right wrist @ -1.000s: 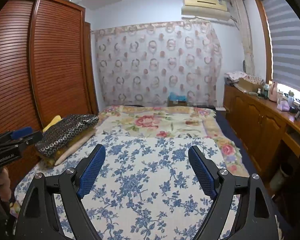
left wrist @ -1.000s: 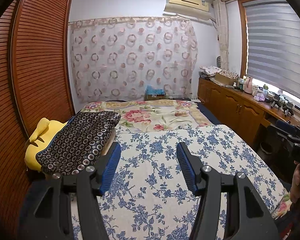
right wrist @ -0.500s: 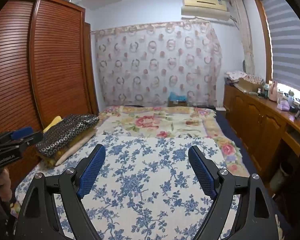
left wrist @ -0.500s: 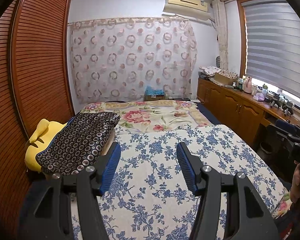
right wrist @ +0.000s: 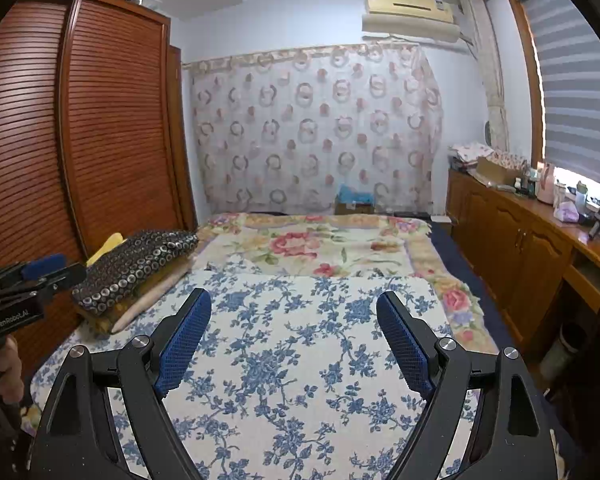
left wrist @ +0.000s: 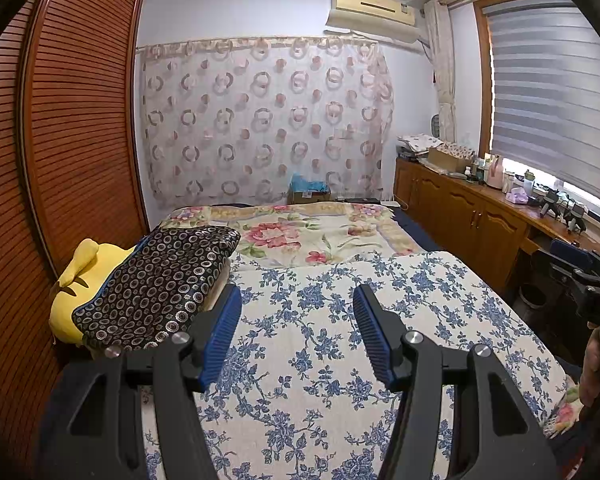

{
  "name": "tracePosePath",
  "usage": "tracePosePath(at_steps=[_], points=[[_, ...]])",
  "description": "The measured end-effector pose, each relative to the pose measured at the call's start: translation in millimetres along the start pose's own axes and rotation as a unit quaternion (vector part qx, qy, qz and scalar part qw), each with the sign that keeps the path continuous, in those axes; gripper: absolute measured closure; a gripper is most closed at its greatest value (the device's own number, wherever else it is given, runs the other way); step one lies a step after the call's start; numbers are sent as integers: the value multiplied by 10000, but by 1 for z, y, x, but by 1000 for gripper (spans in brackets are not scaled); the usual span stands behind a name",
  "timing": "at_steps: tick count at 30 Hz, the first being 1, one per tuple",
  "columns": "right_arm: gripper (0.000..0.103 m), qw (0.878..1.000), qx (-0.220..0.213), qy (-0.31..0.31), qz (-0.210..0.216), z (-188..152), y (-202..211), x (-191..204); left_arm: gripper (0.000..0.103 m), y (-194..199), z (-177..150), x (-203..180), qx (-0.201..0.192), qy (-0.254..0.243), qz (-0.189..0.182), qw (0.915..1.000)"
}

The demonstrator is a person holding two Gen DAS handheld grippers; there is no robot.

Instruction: Fold small clothes

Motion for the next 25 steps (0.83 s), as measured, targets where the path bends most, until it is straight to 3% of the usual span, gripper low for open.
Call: tracePosePath(at_steps=[25], points=[[16, 10000, -12, -4, -8, -1, 0, 0, 45, 2, 4, -3, -27, 4, 2, 10000]])
Point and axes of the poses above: each gripper's, at about its wrist camera, not at the fingertips, and y roughly against the way its jaws point, x to its left, z to its top, the point moved 8 cm from there along -y, roughly the way its jaws point, and after that the axes turned 7 degrees about -x, right-handed, at the moved point
